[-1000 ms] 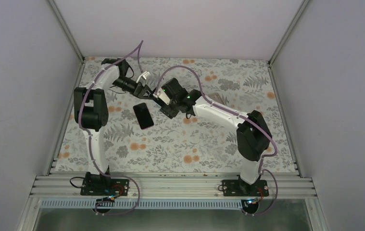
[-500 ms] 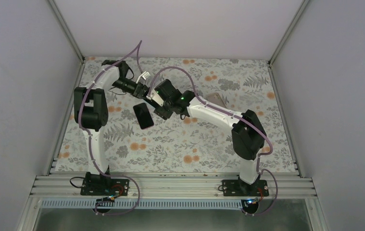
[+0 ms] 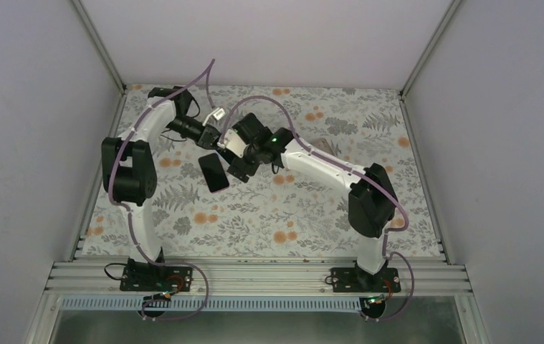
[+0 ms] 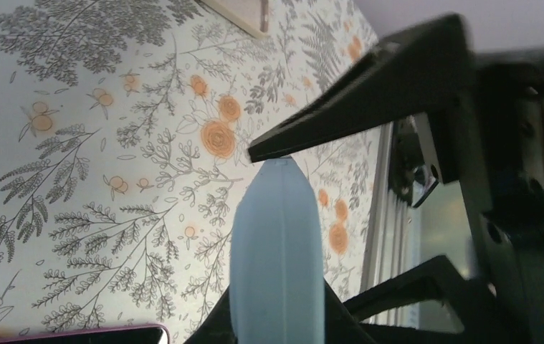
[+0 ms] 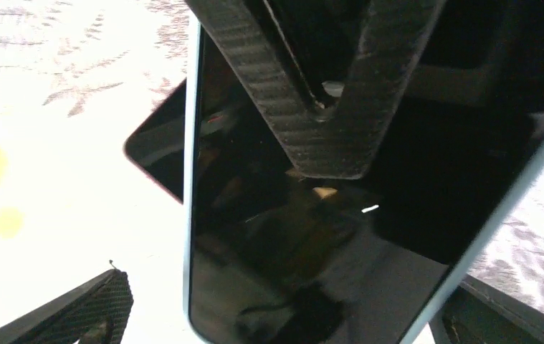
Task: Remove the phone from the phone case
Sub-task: Pick up the phone at the center of the board, then remove the phone case from the phone.
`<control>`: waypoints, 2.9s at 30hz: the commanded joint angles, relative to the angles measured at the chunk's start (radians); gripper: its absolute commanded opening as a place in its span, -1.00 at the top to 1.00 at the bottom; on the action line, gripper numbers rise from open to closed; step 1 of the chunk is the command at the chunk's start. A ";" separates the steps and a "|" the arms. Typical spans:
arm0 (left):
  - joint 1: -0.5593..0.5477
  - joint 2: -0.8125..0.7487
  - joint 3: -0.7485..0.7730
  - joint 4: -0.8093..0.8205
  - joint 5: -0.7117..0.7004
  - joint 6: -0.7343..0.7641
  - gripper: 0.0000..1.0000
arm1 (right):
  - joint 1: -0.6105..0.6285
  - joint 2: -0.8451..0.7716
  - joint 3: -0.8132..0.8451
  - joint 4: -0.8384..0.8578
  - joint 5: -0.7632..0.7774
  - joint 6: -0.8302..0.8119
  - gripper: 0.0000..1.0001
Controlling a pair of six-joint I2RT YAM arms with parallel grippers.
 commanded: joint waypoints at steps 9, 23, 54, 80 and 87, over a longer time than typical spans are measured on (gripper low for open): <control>-0.168 -0.352 -0.070 -0.007 -0.223 0.174 0.95 | -0.253 -0.205 -0.038 -0.276 -0.656 -0.274 -1.00; -0.195 -0.467 -0.035 -0.007 -0.223 0.154 0.95 | -0.297 -0.130 -0.046 -0.397 -0.806 -0.422 -1.00; -0.223 -0.497 -0.047 -0.007 -0.192 0.145 0.95 | -0.351 -0.007 0.031 -0.362 -0.814 -0.421 -0.99; -0.225 -0.464 -0.029 -0.005 -0.192 0.133 0.95 | -0.349 -0.001 0.066 -0.501 -0.893 -0.531 -0.91; -0.226 -0.465 -0.040 -0.006 -0.180 0.133 0.95 | -0.349 0.023 0.092 -0.466 -0.890 -0.492 -0.88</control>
